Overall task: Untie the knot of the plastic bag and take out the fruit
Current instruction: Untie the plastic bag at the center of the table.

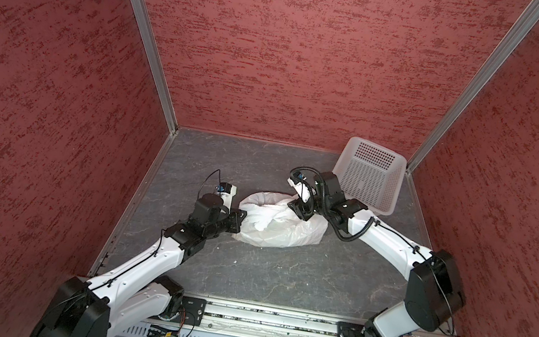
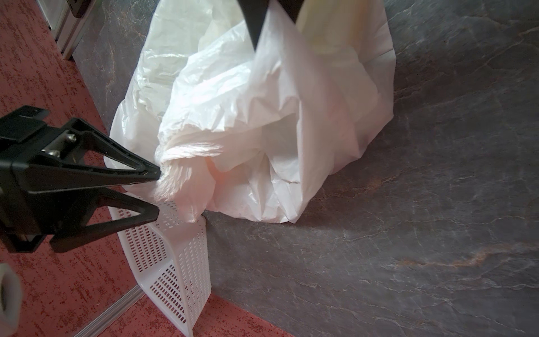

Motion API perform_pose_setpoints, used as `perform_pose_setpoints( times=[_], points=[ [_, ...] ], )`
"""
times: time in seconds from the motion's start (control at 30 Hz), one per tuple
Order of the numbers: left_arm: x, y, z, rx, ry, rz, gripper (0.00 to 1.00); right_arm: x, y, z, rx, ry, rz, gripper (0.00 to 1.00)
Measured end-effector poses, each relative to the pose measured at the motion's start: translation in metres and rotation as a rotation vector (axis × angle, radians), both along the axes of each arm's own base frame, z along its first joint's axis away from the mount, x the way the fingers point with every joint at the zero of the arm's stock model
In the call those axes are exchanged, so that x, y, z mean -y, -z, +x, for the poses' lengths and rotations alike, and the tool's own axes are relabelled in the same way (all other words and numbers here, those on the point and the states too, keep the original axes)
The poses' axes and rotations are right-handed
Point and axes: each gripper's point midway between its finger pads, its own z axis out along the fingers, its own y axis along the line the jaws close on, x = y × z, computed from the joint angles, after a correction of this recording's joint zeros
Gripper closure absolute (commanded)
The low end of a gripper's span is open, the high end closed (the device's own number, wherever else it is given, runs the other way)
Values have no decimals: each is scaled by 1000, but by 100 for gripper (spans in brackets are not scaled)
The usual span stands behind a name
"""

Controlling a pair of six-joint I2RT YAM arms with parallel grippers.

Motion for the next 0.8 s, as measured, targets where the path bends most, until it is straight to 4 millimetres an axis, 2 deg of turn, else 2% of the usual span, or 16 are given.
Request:
perform_pose_setpoints(
  times=[0.3,0.53,0.67,0.8],
  points=[
    [-15,-3,5,15,-48,-9,100,2,4,1,6,-6,-22,100],
    [-26,3,5,5,-79,-10,100,8,11,-2,3,18,-39,100],
    [-35,3,6,9,-111,-19,100,27,11,-8,2,79,-40,100],
    [-45,3,5,8,-149,-37,100,59,-1,-8,17,199,-8,100]
  ],
)
